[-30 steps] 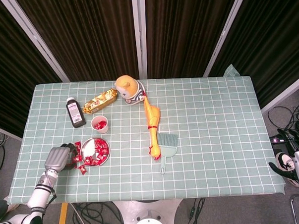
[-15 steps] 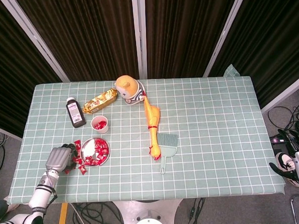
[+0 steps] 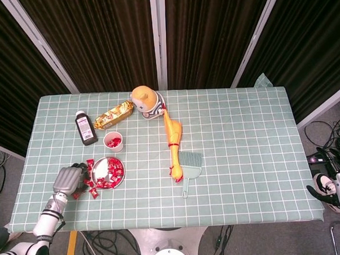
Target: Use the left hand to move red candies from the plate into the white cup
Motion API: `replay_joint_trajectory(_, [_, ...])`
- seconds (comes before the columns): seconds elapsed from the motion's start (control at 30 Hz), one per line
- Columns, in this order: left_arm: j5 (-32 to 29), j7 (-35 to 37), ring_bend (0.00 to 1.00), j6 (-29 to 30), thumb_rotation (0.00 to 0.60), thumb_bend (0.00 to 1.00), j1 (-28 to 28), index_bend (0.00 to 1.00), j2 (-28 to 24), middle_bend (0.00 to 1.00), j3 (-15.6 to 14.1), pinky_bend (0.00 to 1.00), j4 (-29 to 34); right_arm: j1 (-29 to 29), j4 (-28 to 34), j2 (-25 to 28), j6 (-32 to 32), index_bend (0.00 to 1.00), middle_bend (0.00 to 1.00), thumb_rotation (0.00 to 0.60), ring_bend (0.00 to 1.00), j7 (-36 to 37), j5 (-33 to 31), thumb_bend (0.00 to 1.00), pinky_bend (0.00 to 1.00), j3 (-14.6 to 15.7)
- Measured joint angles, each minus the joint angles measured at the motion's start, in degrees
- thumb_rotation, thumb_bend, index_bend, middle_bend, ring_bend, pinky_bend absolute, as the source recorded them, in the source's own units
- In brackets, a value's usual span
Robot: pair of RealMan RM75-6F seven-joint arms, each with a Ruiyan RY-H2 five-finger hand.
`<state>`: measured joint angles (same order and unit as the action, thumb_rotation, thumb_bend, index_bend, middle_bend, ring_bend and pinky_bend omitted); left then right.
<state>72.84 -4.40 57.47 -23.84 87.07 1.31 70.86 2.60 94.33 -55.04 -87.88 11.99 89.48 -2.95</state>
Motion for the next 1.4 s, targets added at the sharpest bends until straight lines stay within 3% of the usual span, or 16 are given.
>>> replay_joint_trajectory(0.23, [0.8,3.9,0.30,2.6,0.600,0.38,0.4,0.66,-2.6,0.40,1.9,0.50,2.4,0.0,0.0,0.1,0.0,0.09,0.24,0.600,0.08,0.1,0.0,0.10,0.32,-0.1])
replay_joint_trajectory(0.53, [2.6,7.1,0.30,4.2,0.600,0.38,-3.3,0.65,-6.5,0.40,7.6,0.50,6.5,0.0,-0.6,0.0,-0.1,0.09,0.24,0.600,0.08,0.8,0.1,0.10,0.32,0.0])
replay_joint_trajectory(0.87, [-1.0,6.4,0.30,-4.7,0.600,0.38,-13.1,0.65,-3.2,0.40,13.2,0.50,0.6,-0.1,-1.1,0.1,-0.2,0.09,0.24,0.600,0.08,1.2,-0.6,0.10,0.32,-0.3])
replay_joint_trajectory(1.17, [-5.6,5.1,0.30,-10.3,0.600,0.38,-18.1,0.62,0.9,0.40,15.0,0.50,-5.6,0.0,-1.1,0.2,0.4,0.09,0.24,0.600,0.08,1.2,-1.4,0.10,0.32,-0.6])
replay_joint_trajectory(1.27, [-7.2,3.6,0.28,-12.8,0.600,0.38,-19.3,0.57,1.3,0.38,14.7,0.49,-6.4,0.1,-1.3,0.2,0.6,0.09,0.24,0.600,0.08,1.3,-1.6,0.10,0.32,-0.6])
replay_joint_trajectory(1.4, [-9.7,1.3,0.25,-15.3,0.600,0.38,-20.5,0.43,1.3,0.35,14.1,0.47,-6.5,0.1,-1.4,0.1,0.8,0.09,0.24,0.600,0.08,1.3,-1.9,0.10,0.32,-0.7])
